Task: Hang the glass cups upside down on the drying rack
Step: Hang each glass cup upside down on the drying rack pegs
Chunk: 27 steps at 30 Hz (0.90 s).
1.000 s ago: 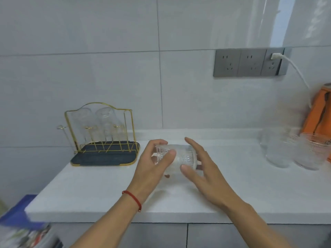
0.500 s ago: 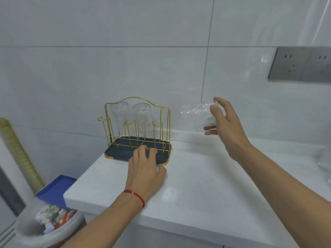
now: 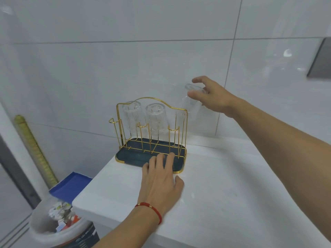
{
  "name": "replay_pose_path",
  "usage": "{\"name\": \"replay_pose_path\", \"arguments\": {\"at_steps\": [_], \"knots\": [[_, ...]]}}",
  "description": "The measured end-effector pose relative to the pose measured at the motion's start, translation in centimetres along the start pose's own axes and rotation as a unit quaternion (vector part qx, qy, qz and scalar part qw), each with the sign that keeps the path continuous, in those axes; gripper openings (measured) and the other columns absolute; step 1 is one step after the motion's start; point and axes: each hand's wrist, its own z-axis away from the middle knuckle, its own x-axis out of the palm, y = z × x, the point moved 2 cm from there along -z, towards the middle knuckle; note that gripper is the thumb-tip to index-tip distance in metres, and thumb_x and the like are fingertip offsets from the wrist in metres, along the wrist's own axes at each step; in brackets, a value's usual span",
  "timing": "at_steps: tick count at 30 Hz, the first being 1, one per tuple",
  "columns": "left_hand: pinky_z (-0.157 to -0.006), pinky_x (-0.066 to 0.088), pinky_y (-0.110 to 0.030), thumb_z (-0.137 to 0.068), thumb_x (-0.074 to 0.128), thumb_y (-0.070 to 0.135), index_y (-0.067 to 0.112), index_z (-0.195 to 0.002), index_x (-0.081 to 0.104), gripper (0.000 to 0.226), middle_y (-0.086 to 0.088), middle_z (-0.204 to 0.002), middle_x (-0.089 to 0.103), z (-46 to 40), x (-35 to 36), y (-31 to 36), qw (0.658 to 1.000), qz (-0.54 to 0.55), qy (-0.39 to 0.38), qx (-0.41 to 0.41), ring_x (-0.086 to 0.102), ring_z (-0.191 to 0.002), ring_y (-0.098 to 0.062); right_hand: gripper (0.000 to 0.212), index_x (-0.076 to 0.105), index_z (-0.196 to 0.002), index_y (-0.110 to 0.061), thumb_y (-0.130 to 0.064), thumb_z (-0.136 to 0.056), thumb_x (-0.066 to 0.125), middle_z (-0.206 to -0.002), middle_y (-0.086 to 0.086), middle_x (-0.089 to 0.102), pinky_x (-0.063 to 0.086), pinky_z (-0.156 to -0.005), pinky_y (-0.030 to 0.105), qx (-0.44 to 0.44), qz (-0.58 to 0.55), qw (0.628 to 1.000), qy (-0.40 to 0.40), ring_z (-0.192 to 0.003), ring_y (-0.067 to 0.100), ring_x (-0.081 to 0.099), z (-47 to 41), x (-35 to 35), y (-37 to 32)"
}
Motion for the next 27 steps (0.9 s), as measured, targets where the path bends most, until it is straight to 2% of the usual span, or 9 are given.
{"name": "replay_pose_path", "arguments": {"at_steps": [4, 6, 9, 15, 21, 24, 27], "knots": [[-0.104, 0.040, -0.044, -0.083, 0.040, 0.037, 0.025, -0.140, 0.033, 0.058, 0.000, -0.128, 0.047, 0.0, 0.0, 0.1, 1.000, -0.013, -0.008, -0.006, 0.041, -0.120, -0.024, 0.064, 0.042, -0.151, -0.026, -0.041, -0.096, 0.071, -0.130, 0.009, 0.059, 0.053, -0.097, 0.037, -0.001, -0.020, 0.998, -0.057, -0.103, 0.023, 0.063, -0.4, 1.5, 0.5], [-0.102, 0.040, -0.043, -0.084, 0.037, 0.037, 0.025, -0.140, 0.033, 0.057, 0.000, -0.124, 0.048, 0.0, 0.0, 0.1, 1.000, -0.015, -0.009, -0.007, 0.042, -0.115, -0.024, 0.061, 0.044, -0.148, -0.026, -0.032, -0.095, 0.074, -0.130, 0.012, 0.062, 0.053, -0.100, 0.040, 0.005, -0.031, 0.996, -0.078, -0.110, 0.027, 0.065, -0.5, 2.2, 0.9], [-0.101, 0.041, -0.042, -0.087, 0.033, 0.036, 0.024, -0.140, 0.034, 0.055, 0.000, -0.121, 0.050, 0.0, -0.1, 0.2, 1.000, -0.014, -0.006, -0.007, 0.043, -0.111, -0.023, 0.062, 0.049, -0.144, -0.026, -0.021, -0.091, 0.080, -0.130, 0.007, 0.065, 0.048, -0.111, 0.048, 0.021, -0.054, 0.993, -0.102, -0.122, 0.028, 0.062, -0.6, 2.8, 1.4], [-0.100, 0.040, -0.041, -0.087, 0.034, 0.035, 0.023, -0.139, 0.036, 0.054, -0.001, -0.117, 0.049, 0.0, -0.2, 0.1, 1.000, -0.010, -0.002, -0.010, 0.044, -0.107, -0.023, 0.066, 0.053, -0.142, -0.020, -0.011, -0.085, 0.085, -0.138, 0.006, 0.065, 0.043, -0.116, 0.049, 0.031, -0.089, 0.987, -0.133, -0.129, 0.028, 0.060, -0.7, 3.6, 1.9], [-0.093, 0.044, -0.041, -0.086, 0.038, 0.032, 0.020, -0.136, 0.041, 0.052, -0.002, -0.113, 0.051, 0.0, -0.4, 0.2, 1.000, 0.001, 0.013, -0.006, 0.046, -0.103, -0.024, 0.075, 0.049, -0.150, -0.021, -0.019, -0.085, 0.086, -0.148, 0.009, 0.055, 0.045, -0.114, 0.047, 0.021, -0.080, 0.990, -0.115, -0.134, 0.028, 0.057, -0.2, 4.0, 2.0], [-0.090, 0.045, -0.040, -0.085, 0.041, 0.031, 0.020, -0.133, 0.044, 0.050, -0.002, -0.113, 0.052, 0.0, -0.7, 0.3, 1.000, 0.004, 0.019, -0.005, 0.046, -0.102, -0.024, 0.072, 0.049, -0.149, -0.019, -0.020, -0.086, 0.084, -0.142, 0.008, 0.058, 0.049, -0.111, 0.044, 0.026, -0.082, 0.993, -0.087, -0.128, 0.023, 0.061, 1.1, 3.5, 2.5], [-0.082, 0.046, -0.038, -0.084, 0.047, 0.030, 0.020, -0.129, 0.047, 0.046, -0.002, -0.111, 0.052, 0.0, -1.1, 0.5, 1.000, -0.009, 0.020, -0.007, 0.046, -0.102, -0.023, 0.062, 0.053, -0.145, -0.019, -0.021, -0.090, 0.081, -0.135, 0.006, 0.062, 0.052, -0.101, 0.033, 0.028, -0.078, 0.996, -0.044, -0.123, 0.019, 0.063, 4.0, 2.4, 3.6]]}}
